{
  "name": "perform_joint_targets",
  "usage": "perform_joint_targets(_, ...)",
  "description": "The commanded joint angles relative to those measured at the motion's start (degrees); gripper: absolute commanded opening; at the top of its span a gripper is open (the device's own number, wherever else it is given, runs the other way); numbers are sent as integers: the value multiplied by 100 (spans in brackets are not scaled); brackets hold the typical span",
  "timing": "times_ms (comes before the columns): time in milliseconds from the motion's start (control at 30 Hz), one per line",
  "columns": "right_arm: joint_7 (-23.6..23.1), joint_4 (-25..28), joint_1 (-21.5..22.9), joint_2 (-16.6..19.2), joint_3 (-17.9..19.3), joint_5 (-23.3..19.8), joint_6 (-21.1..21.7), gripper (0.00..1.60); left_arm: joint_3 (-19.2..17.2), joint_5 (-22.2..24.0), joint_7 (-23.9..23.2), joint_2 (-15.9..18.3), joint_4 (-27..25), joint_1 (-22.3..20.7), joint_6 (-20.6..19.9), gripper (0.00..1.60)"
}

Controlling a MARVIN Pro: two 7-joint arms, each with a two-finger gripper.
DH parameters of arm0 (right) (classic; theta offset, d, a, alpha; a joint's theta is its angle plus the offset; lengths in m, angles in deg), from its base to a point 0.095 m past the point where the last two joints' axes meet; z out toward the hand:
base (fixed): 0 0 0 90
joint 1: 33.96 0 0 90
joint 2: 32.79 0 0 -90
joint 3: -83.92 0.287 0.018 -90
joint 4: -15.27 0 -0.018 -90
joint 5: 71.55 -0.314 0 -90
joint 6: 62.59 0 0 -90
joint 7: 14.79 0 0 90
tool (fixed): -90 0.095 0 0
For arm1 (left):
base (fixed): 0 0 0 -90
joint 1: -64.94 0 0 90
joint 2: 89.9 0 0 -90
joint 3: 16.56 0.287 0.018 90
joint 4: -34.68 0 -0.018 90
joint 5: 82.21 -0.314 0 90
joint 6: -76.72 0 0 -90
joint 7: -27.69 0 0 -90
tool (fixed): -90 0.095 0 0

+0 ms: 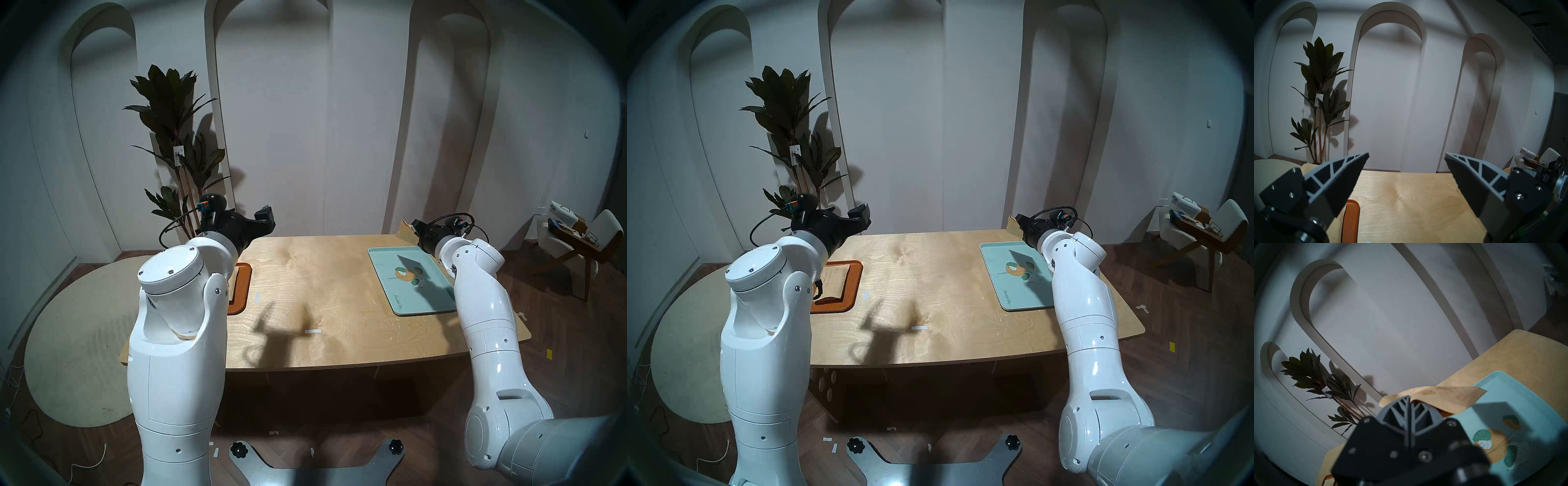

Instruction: Sort the mail into the trays, one tray per recipient

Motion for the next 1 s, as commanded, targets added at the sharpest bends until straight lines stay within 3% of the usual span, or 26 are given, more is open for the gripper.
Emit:
perform_joint_targets(0, -258, -107, 37, 263, 85, -5, -46, 0, -9, -11, 15, -7, -118, -70, 60, 160)
perform_joint_targets(667, -563, -624, 5, 352, 62, 119, -196, 0, 0, 16, 41, 13, -118, -70, 67, 160)
perform_joint_targets(967, -519, -624, -100, 394, 18, 164, -16, 0, 5, 29, 53, 23, -119, -70, 70, 160)
